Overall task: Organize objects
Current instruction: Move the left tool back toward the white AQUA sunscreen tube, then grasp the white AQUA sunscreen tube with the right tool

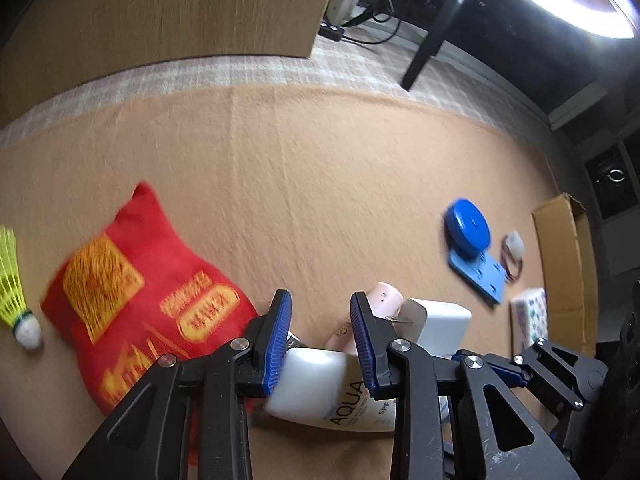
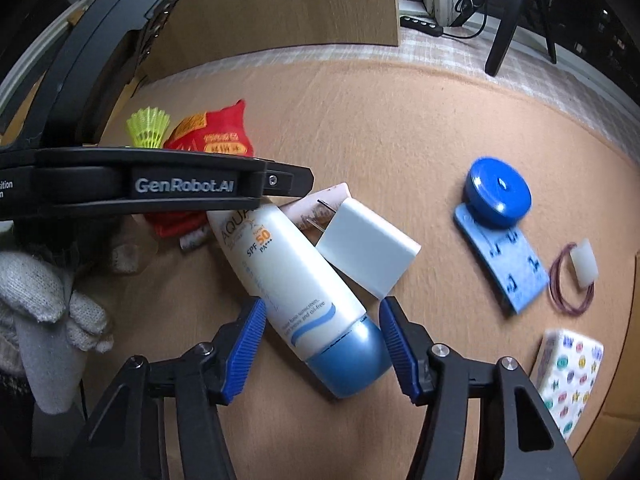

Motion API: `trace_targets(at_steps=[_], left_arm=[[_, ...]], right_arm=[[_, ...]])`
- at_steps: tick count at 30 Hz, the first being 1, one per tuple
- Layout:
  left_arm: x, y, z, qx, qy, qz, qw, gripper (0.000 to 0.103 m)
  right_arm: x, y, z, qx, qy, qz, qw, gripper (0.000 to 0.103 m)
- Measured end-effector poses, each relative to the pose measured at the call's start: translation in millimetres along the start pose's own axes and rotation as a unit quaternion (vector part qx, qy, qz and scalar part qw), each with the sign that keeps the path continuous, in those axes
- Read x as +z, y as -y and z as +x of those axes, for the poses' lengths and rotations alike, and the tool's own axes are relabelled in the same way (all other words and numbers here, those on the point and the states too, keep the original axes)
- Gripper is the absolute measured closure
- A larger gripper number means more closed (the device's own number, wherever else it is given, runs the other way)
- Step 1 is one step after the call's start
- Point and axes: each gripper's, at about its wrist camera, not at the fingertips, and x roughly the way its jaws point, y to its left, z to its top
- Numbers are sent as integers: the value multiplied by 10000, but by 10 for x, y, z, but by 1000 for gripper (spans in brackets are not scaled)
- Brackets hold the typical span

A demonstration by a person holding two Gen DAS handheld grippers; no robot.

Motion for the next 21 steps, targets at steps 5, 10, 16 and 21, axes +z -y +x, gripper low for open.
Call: trace_targets(at_steps=[5, 10, 16, 21], left_arm=[[-277, 60, -82, -124, 18, 65, 9999, 70], [-536, 62, -197, 90, 122, 137, 9998, 69], [-772, -155, -304, 151, 237, -172, 9995, 66], [-968, -293, -551, 459, 566, -315, 9968, 63]], right_arm=[[-190, 31, -51, 148, -110, -2, 9998, 54], [-465, 1, -63, 388, -318, -21, 9987, 55], [-671, -118, -62, 574, -440, -134, 9973, 55], [-730, -149, -137, 772, -417, -126, 9961, 55]])
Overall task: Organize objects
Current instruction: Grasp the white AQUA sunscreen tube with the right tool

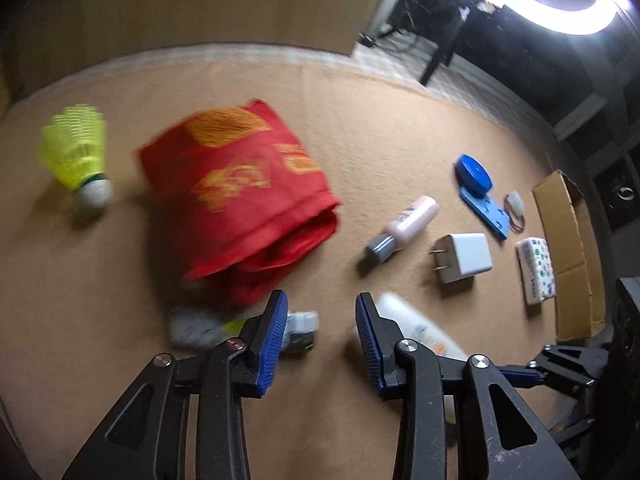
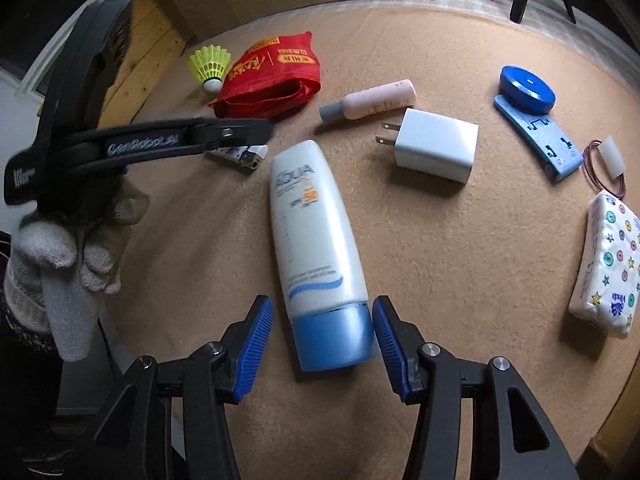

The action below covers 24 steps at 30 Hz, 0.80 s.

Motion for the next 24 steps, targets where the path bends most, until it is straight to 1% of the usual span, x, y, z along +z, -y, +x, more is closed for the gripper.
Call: trace_targets(at_steps=[3, 6, 9, 11, 14, 17, 20, 22, 24], left_arm=[[-140, -107, -198, 147, 209, -114, 9996, 63], [-299, -175, -318, 39, 218, -194, 9996, 62], [-446, -142, -360, -123, 148, -195, 9996, 59], [-552, -71, -350, -340, 53, -166, 9993, 56], [-672, 66, -302, -537, -40, -128, 9985, 55], [-770, 232, -259, -756, -147, -60, 9970, 53], [-812, 404, -218, -794, -200, 159, 9965, 49], [-820, 467, -182, -883, -252, 173, 9956, 49], [-822, 522, -153, -895, -278, 206, 9954, 49]], right_arm=[[2, 27, -84, 1, 162, 124, 9998, 55], [32, 63, -133, -50, 328, 223, 9992, 55], [45, 111, -111, -133, 352, 360, 9986, 55], [82, 160, -60, -90, 324, 457, 9984, 55], [49, 232, -32, -2, 287, 543, 9981, 55], [88, 253, 13, 100, 256, 579, 9979, 55], [117, 228, 57, 169, 165, 519, 9984, 55], [121, 212, 86, 191, 127, 497, 9985, 54], [128, 202, 118, 222, 95, 511, 9984, 55]])
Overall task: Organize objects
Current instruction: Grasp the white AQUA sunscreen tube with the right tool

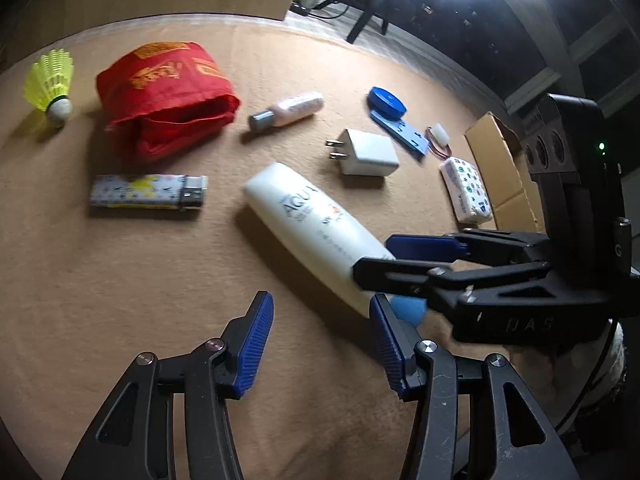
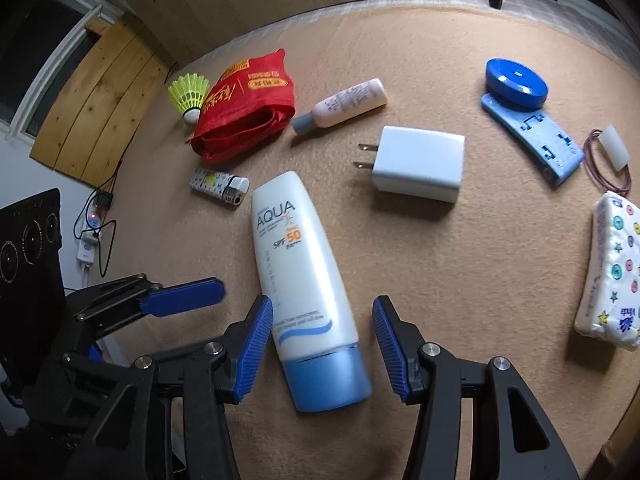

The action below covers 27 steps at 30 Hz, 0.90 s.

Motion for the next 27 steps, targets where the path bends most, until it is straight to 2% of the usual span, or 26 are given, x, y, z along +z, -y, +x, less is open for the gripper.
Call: trace_targets(at_steps=[10, 19, 23, 27], left_arm=[[-11, 59, 110, -99, -121, 47, 9999, 49], [10, 49, 158, -277, -125, -118, 9995, 49], [1, 14, 207, -479, -160, -299, 9983, 48], [-14, 67, 223, -420, -143, -217, 9988, 49]], right_arm=[[7, -62, 82, 331, -154, 53, 9993, 55], [40, -110, 165, 378, -182, 80, 9991, 62], [18, -87, 152, 401, -197, 121, 9989, 64], [-36, -27, 123, 471, -157, 198, 9986, 65]])
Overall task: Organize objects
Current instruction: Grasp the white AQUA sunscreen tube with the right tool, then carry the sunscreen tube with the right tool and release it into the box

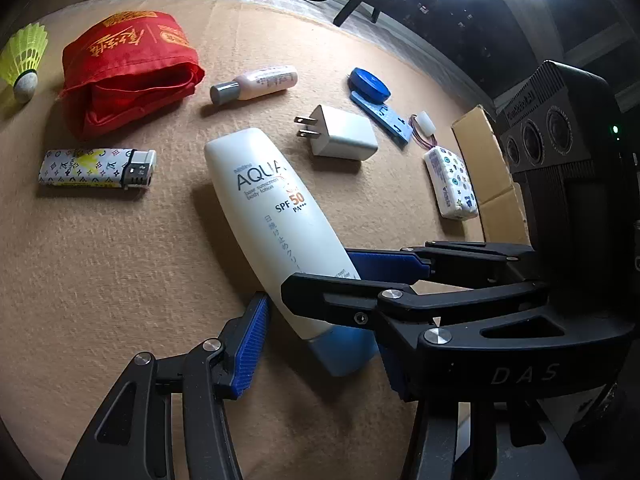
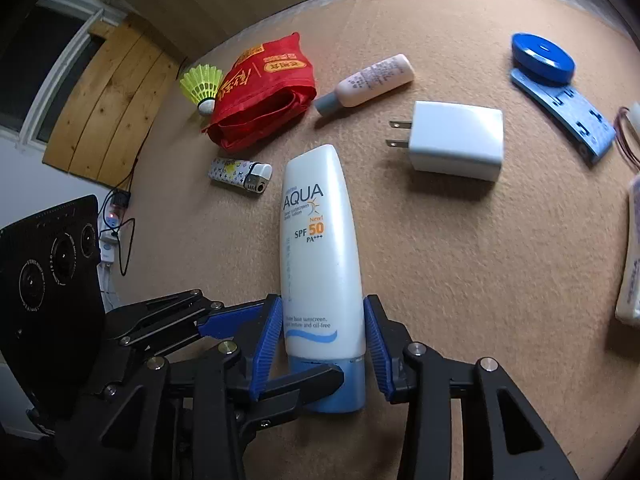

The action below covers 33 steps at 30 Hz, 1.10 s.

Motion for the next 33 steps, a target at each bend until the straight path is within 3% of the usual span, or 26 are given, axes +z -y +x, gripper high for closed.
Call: trace_targets(at_steps=[12, 21, 33], left_arm=[[127, 457, -25, -46, 115, 391, 9992, 49], [332, 1228, 50, -270, 190, 1084, 9936, 49], [502, 2374, 548, -715, 26, 1889, 9794, 49]], right_arm=[[-161, 213, -487, -48, 495, 188, 9986, 65], [-363, 614, -1204, -294, 1106, 534, 9920, 65], [-821, 1426, -2009, -672, 1740, 1253, 9744, 65]])
